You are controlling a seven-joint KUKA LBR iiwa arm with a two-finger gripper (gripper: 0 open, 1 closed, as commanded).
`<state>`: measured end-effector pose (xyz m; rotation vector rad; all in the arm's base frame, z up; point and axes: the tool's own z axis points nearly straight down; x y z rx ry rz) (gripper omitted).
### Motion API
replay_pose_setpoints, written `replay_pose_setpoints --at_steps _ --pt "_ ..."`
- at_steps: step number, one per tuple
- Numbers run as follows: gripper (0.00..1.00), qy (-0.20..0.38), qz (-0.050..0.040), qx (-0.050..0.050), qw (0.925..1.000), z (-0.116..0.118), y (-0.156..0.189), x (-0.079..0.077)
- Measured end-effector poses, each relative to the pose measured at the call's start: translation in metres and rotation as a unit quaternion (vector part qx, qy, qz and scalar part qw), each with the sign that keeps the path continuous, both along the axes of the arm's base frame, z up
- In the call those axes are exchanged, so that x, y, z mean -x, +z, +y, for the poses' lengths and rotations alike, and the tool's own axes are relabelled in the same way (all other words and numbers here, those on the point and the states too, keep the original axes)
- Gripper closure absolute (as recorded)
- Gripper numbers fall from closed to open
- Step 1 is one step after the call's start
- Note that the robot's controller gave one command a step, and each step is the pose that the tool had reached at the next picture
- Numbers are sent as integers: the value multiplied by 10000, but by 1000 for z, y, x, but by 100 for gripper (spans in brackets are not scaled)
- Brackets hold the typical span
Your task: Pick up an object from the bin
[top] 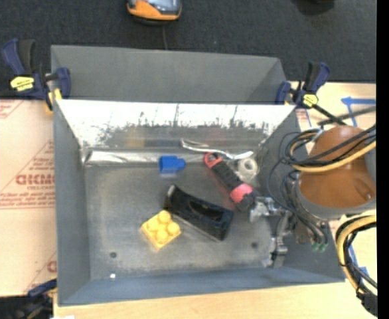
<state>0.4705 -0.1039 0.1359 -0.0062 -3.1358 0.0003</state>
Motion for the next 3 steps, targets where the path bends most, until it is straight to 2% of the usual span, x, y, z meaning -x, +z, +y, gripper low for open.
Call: replay_pose_setpoints --at_steps 1,2,3 --pt "0 21 -38 7 10000 0 4 -2" --pt "0 -205 -28 2 9998 89 -49 -73" --pt "0 -174 -4 -6 9998 133 -61 -96"
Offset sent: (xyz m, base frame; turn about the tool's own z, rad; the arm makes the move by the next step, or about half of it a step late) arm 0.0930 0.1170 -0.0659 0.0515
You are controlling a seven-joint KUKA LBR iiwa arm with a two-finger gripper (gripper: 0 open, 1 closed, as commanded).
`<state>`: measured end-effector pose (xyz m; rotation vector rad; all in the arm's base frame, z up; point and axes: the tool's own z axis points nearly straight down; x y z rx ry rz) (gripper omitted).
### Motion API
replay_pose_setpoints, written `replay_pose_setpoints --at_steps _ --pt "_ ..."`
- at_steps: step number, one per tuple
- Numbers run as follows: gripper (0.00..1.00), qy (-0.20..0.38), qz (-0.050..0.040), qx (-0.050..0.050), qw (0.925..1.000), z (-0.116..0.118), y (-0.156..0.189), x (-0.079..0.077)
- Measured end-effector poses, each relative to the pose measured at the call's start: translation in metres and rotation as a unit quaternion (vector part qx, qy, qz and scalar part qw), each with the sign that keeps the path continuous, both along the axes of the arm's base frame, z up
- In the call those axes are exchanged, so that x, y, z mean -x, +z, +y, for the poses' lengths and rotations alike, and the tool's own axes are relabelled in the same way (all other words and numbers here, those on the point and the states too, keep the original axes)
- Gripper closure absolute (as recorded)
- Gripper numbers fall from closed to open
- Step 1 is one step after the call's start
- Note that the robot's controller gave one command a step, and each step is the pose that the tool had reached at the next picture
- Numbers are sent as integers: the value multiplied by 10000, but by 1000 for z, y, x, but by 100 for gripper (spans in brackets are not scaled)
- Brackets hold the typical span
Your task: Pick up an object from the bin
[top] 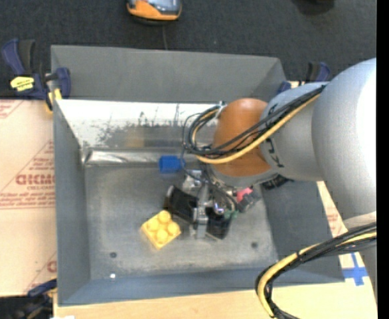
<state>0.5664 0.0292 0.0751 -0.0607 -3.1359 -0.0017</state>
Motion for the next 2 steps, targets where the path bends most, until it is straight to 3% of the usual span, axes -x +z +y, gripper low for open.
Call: replay_pose_setpoints --at_steps 1,2 --pt "0 -441 -8 -5 9990 9 26 8" --pt "0 -627 -29 2 9980 2 -6 13"
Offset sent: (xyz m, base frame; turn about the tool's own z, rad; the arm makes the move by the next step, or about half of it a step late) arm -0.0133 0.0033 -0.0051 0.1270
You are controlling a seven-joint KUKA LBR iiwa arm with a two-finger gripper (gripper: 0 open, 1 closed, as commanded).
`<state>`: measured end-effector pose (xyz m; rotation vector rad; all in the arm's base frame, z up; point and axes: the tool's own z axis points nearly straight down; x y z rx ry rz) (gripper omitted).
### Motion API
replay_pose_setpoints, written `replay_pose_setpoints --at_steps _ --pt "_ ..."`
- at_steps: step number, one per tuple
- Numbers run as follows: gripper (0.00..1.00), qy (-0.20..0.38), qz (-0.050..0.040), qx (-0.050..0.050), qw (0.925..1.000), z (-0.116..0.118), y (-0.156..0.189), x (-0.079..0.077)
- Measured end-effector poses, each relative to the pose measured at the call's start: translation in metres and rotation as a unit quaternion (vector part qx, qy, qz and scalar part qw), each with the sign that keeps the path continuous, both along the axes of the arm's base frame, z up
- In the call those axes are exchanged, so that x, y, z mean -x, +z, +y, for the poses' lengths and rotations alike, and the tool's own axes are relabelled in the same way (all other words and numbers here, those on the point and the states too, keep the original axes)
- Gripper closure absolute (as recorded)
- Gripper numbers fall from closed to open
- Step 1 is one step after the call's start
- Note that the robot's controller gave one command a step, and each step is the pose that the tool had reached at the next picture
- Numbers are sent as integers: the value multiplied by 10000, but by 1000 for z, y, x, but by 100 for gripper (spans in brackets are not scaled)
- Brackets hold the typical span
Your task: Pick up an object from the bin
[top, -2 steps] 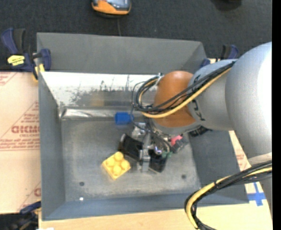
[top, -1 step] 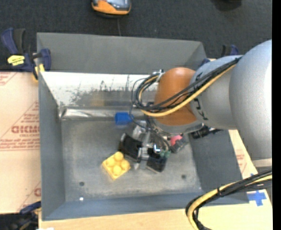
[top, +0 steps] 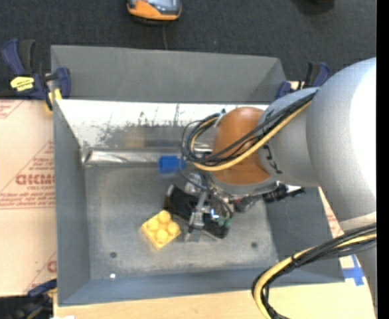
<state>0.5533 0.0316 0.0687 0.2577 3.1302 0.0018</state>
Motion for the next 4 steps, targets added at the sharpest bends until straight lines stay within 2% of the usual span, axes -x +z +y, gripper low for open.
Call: replay_pose_setpoints --at_steps 1,2,3,4 --pt "100 -811 -26 -13 9967 -4 3 -1" --pt "100 -807 -27 -12 9967 -4 3 -1" --pt "100 -791 41 1 9969 -5 33 4" --pt "100 -787 -3 -7 9969 -5 67 1"
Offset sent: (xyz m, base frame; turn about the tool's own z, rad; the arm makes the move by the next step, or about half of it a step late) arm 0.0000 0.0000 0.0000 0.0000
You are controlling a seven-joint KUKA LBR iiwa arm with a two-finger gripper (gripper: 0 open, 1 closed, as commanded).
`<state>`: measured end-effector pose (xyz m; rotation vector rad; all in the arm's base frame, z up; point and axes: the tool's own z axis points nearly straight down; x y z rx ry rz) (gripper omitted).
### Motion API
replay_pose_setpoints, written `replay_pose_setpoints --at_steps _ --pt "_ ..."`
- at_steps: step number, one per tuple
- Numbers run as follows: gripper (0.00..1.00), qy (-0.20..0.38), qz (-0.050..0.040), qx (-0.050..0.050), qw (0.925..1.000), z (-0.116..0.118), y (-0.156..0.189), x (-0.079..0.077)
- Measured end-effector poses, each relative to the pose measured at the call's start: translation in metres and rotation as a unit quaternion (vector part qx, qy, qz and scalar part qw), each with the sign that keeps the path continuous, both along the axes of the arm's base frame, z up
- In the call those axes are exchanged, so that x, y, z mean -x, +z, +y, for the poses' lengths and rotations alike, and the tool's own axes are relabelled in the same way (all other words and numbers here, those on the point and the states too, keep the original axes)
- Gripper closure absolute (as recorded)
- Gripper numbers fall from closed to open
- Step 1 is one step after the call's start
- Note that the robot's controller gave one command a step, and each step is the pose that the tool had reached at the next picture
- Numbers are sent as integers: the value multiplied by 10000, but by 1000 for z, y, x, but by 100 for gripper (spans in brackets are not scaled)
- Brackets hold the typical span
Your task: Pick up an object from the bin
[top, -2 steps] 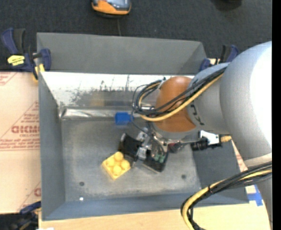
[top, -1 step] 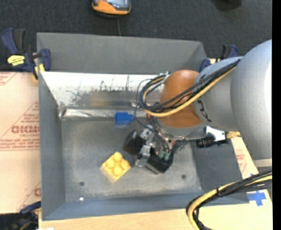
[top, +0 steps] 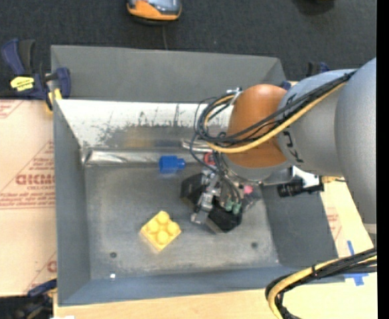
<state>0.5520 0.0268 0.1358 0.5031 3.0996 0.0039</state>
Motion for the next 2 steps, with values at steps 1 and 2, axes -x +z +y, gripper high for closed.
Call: replay_pose_setpoints --at_steps 1,2 --pt "100 13 33 0 10000 0 9 2" --pt "100 27 35 1 10000 -1 18 2"
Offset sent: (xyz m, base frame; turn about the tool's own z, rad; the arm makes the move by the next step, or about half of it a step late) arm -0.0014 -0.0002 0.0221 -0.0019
